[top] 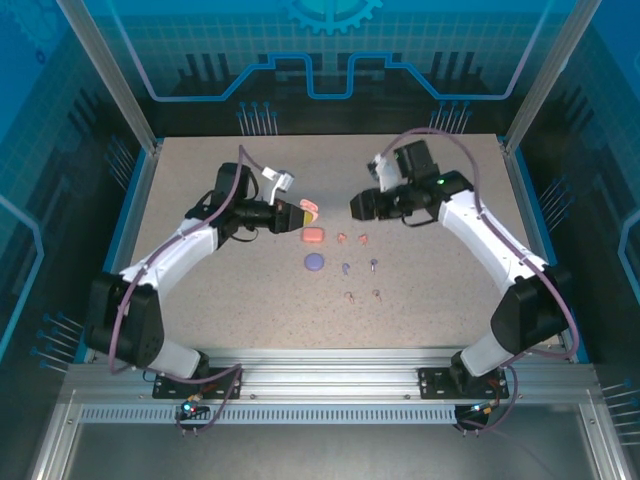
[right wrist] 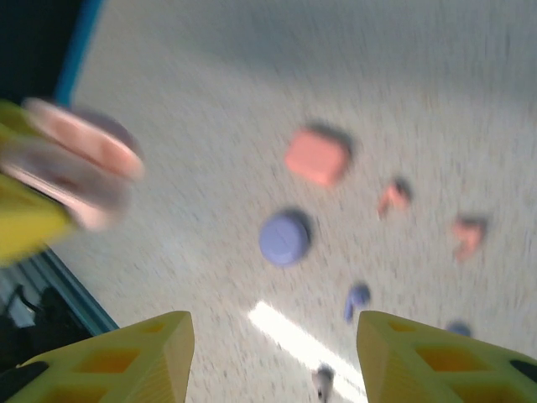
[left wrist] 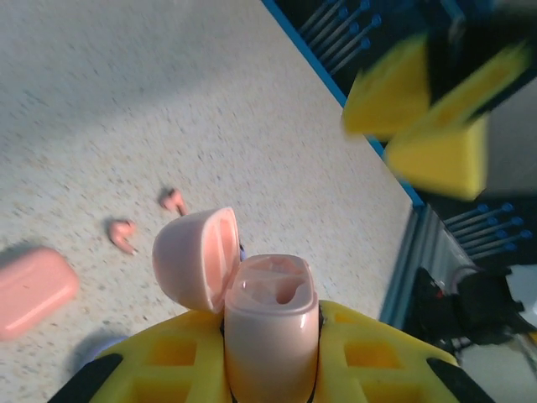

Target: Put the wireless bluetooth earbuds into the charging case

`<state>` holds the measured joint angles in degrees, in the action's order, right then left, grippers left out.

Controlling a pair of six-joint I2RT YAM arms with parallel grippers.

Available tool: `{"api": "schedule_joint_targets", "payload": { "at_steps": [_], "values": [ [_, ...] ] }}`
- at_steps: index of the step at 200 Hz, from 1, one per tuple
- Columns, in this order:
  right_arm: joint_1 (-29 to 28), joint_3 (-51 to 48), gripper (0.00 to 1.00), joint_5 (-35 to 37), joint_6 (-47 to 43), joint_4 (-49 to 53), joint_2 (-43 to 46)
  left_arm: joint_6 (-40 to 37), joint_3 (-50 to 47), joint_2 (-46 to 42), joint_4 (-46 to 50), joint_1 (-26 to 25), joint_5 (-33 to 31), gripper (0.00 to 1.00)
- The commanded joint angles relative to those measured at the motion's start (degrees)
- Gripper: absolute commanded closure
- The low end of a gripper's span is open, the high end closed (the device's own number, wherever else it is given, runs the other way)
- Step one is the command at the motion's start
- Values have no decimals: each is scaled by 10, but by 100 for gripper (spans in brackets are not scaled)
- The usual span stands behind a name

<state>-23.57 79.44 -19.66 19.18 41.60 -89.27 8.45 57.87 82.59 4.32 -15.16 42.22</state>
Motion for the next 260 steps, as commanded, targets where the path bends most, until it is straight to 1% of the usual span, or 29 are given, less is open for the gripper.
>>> {"api": "schedule_joint_targets", "payload": {
  "at_steps": [1, 27, 43, 72, 92, 113, 157, 185, 260],
  "values": [
    [-44, -52, 46, 95, 56, 49, 10, 40, -63, -51, -181, 1, -95, 100],
    [-94, -100, 46, 135, 88, 46, 3, 53, -123, -106, -278, 0, -193, 100],
    [-126, -114, 47, 157, 101, 43, -13, 56, -140, -131, -312, 0, -234, 100],
    [-176, -108, 48, 195, 111, 53, -52, 54, -135, -164, -318, -3, -257, 100],
    [-200, -98, 49, 221, 118, 66, -82, 44, -135, -184, -327, -7, -284, 100],
    [-219, -89, 50, 238, 126, 75, -113, 36, -129, -195, -333, -10, -291, 100],
    [-246, -80, 52, 247, 139, 71, -159, 19, -117, -207, -352, -15, -296, 100],
    [-247, -76, 54, 249, 142, 67, -177, 15, -105, -207, -341, -16, -290, 100],
    [-248, -73, 59, 261, 141, 61, -200, 17, -107, -212, -341, -19, -284, 100]
  ]
}}
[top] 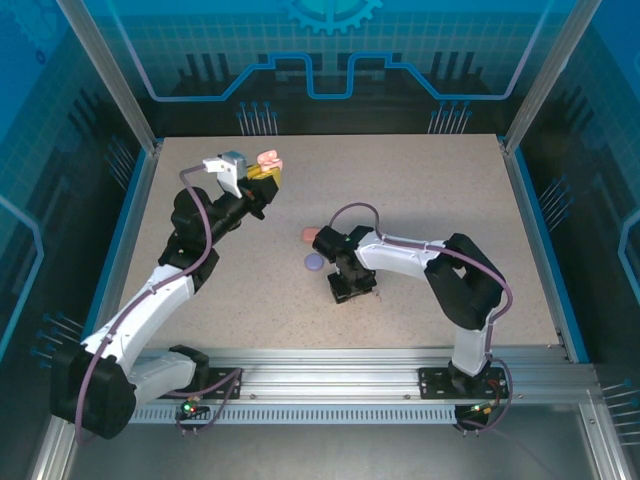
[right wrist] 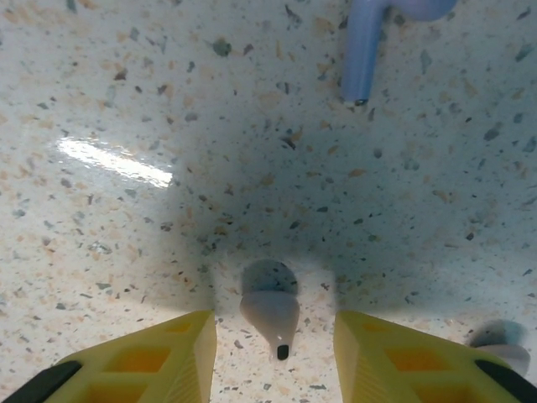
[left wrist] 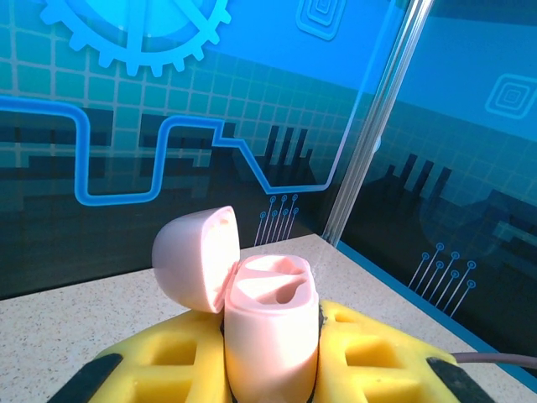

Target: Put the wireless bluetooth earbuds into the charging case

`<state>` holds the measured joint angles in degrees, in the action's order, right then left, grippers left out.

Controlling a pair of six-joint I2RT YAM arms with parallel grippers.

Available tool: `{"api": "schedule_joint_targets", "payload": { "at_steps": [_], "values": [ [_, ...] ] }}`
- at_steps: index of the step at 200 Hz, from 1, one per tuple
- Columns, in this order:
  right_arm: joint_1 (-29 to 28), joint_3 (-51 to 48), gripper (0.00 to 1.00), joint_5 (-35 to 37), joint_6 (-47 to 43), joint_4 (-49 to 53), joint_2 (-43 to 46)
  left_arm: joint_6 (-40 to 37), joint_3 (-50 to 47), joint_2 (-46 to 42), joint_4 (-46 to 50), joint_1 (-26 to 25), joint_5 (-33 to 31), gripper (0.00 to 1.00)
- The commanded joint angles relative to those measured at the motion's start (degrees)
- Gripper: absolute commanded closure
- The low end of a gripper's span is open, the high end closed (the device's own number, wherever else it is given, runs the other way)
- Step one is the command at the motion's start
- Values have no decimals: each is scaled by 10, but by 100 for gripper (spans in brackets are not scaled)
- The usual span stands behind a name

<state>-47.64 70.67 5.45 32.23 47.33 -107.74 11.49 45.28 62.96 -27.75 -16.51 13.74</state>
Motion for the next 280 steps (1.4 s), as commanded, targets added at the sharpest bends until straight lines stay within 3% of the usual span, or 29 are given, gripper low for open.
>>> {"api": "schedule_joint_targets", "payload": {
  "at_steps": [1, 115, 170, 194, 280],
  "values": [
    [-7, 15, 60, 10, 11, 4, -16, -14, 19, -16, -20, -5, 1, 100],
    [-7, 14, 68, 12, 22, 7, -30, -18, 23, -17, -11, -10, 7, 100],
    [-7, -1, 81, 9, 25, 1, -17, -15, 31, -15, -11, -13, 16, 100],
    [-7, -8, 85, 7, 27, -5, 0, -11, 35, -14, -8, -15, 22, 100],
    [13, 38, 87, 37, 28, 21, 148, -15, 35, -13, -18, -32, 41, 100]
  ]
}}
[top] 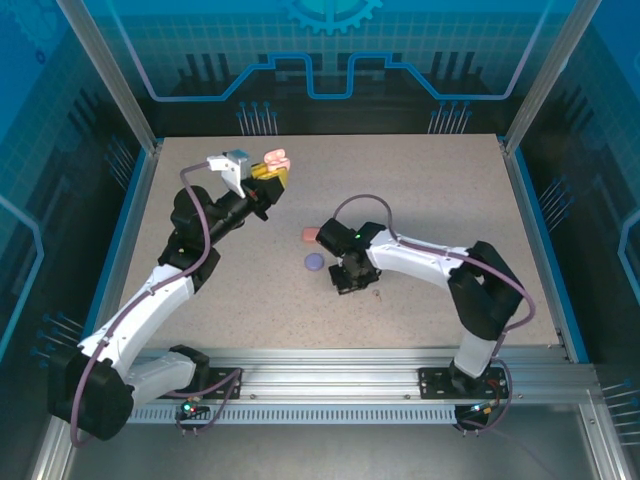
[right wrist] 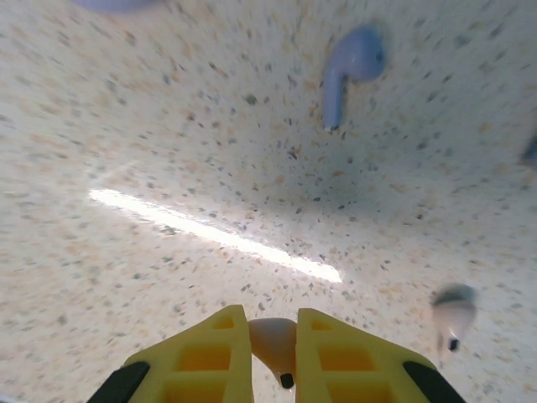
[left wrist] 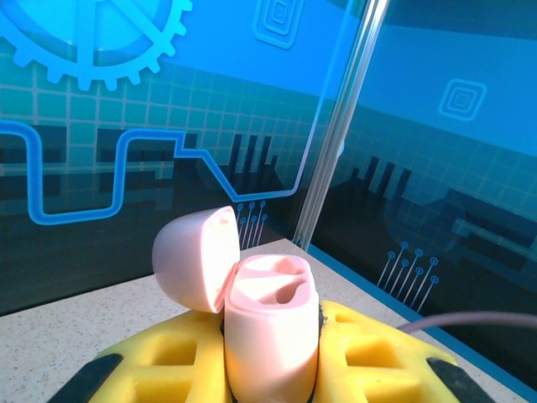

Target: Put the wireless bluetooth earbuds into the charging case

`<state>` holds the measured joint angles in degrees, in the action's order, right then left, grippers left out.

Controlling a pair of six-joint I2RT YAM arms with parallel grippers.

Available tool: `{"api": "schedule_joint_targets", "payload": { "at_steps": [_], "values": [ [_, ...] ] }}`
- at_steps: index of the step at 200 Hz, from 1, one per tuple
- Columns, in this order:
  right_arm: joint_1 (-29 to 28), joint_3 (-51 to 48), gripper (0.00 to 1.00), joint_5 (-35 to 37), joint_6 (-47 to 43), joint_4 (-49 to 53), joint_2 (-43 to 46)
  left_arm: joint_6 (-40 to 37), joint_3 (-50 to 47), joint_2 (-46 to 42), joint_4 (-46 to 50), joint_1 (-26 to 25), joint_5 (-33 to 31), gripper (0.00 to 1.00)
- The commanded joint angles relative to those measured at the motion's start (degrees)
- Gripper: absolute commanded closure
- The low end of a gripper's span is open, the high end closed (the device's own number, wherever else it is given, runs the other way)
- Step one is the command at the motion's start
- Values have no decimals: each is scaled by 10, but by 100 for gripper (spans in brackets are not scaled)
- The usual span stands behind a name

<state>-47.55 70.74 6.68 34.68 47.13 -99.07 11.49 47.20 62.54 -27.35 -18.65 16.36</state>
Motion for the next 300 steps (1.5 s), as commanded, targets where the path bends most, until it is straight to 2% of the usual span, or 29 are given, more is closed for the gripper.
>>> {"api": "schedule_joint_targets", "payload": {
  "at_steps": [1, 55, 77, 128, 200, 236, 300],
  "values": [
    [12, 39, 87, 25, 3, 24, 64, -15, 16, -9, -22, -11, 15, 100],
    [71, 163, 86, 37, -42, 29, 172, -65, 8, -12, -45, -47, 4, 100],
    [88, 227, 86, 30, -71, 20, 188, -84, -8, -6, -82, -62, -4, 100],
    [97, 326, 86, -13, -108, -55, 187, -164, -23, 19, -151, -113, -78, 100],
    [76, 308, 85, -83, -132, -210, 189, -194, 0, 78, -191, -139, -92, 100],
    [62, 276, 85, -100, -166, -247, 194, -200, 6, 88, -197, -145, -91, 100],
    [59, 222, 86, -103, -162, -277, 205, -204, 18, 86, -191, -147, -90, 100]
  ]
}}
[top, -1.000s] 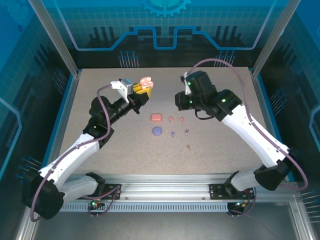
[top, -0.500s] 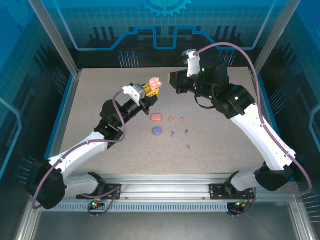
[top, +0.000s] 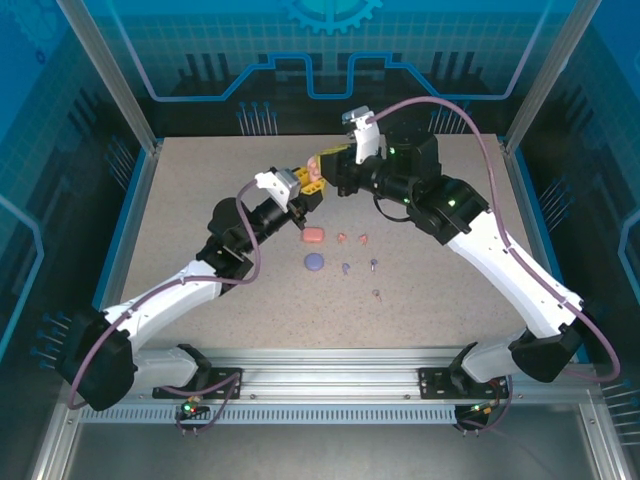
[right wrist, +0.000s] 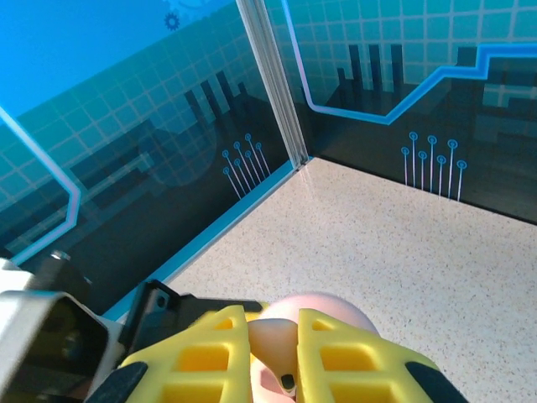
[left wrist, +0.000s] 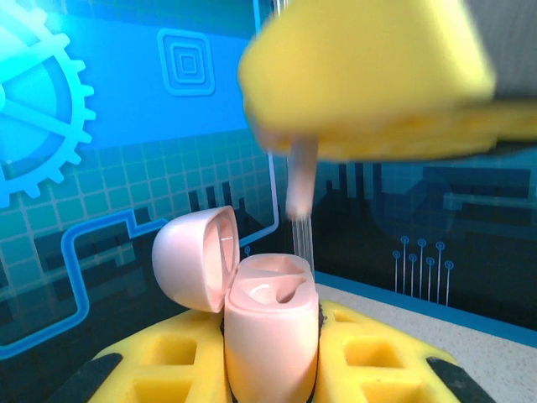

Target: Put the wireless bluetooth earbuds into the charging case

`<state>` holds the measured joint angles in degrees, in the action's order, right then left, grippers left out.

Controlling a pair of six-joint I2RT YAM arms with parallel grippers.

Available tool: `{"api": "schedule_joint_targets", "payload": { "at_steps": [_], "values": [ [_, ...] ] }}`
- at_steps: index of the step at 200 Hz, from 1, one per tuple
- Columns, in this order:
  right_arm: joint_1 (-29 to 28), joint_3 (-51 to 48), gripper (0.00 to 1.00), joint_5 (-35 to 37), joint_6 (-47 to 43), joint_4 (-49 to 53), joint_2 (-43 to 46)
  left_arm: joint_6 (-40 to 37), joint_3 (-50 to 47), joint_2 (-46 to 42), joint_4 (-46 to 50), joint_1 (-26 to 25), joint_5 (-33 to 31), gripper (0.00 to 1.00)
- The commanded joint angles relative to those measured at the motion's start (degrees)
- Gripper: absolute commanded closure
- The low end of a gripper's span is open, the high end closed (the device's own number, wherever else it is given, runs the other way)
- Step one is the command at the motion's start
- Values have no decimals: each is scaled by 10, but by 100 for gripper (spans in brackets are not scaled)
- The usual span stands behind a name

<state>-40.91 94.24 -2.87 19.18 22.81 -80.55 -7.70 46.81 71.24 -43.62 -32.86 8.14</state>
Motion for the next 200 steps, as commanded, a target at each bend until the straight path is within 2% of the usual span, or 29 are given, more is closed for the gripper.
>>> {"api": "schedule_joint_targets", "payload": {
  "at_steps": [1, 200],
  "values": [
    [-8, -13, 86, -7, -7, -34, 20, -12, 21, -1, -28, -6, -8, 100],
    [3, -30, 89, -8, -7, -16, 7, -21, 28, -18, -9, -15, -7, 100]
  ]
}}
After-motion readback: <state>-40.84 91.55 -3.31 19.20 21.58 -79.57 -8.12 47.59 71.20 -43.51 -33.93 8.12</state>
